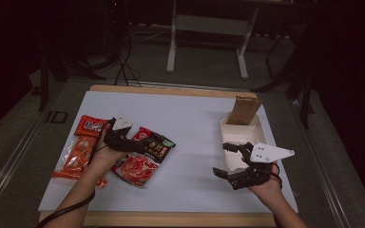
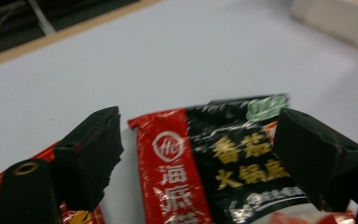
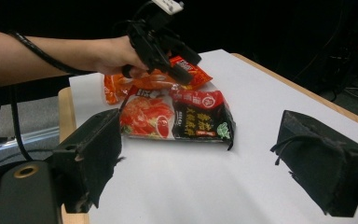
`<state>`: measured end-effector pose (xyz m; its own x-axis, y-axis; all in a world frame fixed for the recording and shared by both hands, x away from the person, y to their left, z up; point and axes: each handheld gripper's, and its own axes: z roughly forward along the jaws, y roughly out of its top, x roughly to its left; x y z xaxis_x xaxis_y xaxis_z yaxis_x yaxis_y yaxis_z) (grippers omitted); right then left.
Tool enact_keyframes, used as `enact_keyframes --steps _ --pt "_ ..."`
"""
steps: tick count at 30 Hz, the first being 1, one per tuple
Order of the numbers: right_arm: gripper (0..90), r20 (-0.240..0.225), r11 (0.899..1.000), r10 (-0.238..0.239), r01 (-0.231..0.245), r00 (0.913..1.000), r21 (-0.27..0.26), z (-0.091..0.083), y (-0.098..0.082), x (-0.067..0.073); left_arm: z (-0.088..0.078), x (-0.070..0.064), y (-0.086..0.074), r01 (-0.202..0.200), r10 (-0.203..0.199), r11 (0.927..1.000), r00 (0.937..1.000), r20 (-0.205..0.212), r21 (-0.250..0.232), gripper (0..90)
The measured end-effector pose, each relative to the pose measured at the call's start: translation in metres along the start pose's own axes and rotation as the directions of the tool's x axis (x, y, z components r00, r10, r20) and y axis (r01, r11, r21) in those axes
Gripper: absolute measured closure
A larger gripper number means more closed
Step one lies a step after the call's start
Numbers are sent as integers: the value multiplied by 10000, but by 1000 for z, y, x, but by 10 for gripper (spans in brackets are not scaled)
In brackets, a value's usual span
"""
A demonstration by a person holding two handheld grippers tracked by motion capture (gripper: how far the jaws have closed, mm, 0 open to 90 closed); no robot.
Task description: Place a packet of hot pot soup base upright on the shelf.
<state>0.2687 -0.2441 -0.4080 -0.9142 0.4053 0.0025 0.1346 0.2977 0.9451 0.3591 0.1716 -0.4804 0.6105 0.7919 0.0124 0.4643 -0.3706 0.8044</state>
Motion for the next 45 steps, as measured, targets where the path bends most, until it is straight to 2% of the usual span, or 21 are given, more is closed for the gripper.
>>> enact_keyframes --steps 2,10,13,17,18,19,21,23,30,31,32,33,34,35,36,37,38,39,40,44,45 --pt "143 -45 10000 -47 48 10000 44 1 0 0 7 6 -1 222 -223 9996 9997 79 174 230" --pt "145 -226 9999 -15 18 9997 151 5 -1 0 25 19 -5 457 -435 9949 9987 -259 903 275" --pt "145 -254 9998 20 -15 9997 176 4 -1 1 34 25 -8 649 -632 9878 9979 -166 1416 309" --pt "147 -265 9998 37 -32 9996 178 2 -2 2 40 26 -11 734 -708 9818 9973 -212 1754 343" --pt "158 -286 9998 73 -68 9996 183 2 -3 2 42 27 -11 828 -815 9798 9966 -146 1823 419" --pt "158 -296 9998 74 -68 9995 212 2 -4 2 47 28 -11 876 -869 9762 9961 -122 1983 422" --pt "158 -307 9997 69 -62 9995 242 2 -4 2 47 28 -11 876 -869 9762 9961 -122 1983 423" --pt "158 -335 9994 131 -120 9994 310 3 -5 0 52 29 -9 916 -915 9658 9957 -118 2428 426" --pt "158 -357 9987 108 -90 9993 510 7 -7 2 64 25 -2 1086 -1086 9452 9939 -173 3080 469" --pt "158 -429 9986 143 -121 9990 516 8 -7 2 65 23 -1 1008 -1000 9450 9948 -185 3111 501" --pt "158 -428 9983 133 -108 9990 581 8 -7 2 66 19 1 696 -655 9464 9976 -237 3155 542" --pt "158 -415 9980 90 -64 9991 624 9 -7 3 67 16 3 513 -405 9432 9984 -398 3283 556" --pt "158 -455 9979 75 -46 9989 641 10 -7 3 68 14 5 680 -532 9387 9972 -528 3381 562" --pt "158 -463 9978 108 -77 9989 665 10 -7 3 68 14 5 680 -532 9387 9972 -528 3381 580" --pt "158 -460 9977 110 -79 9989 670 11 -7 4 70 14 8 920 -731 9298 9951 -662 3564 607" --pt "158 -460 9977 110 -79 9989 670 11 -7 4 70 14 8 920 -731 9298 9951 -662 3564 635" --pt "158 -502 9978 132 -99 9987 658 11 -8 3 71 13 10 916 -678 9269 9947 -776 3640 635" --pt "158 -502 9976 137 -103 9986 681 11 -8 3 73 7 11 491 -210 9245 9967 -781 3779 734" --pt "158 -499 9975 162 -127 9986 690 11 -8 3 73 3 11 189 174 9249 9956 -921 3797 827" --pt "158 -453 9975 289 -259 9986 654 9 -9 0 73 2 11 269 106 9284 9950 -988 3705 857" --pt "160 -435 9974 315 -286 9986 654 9 -9 0 73 2 10 152 204 9298 9955 -928 3676 858"
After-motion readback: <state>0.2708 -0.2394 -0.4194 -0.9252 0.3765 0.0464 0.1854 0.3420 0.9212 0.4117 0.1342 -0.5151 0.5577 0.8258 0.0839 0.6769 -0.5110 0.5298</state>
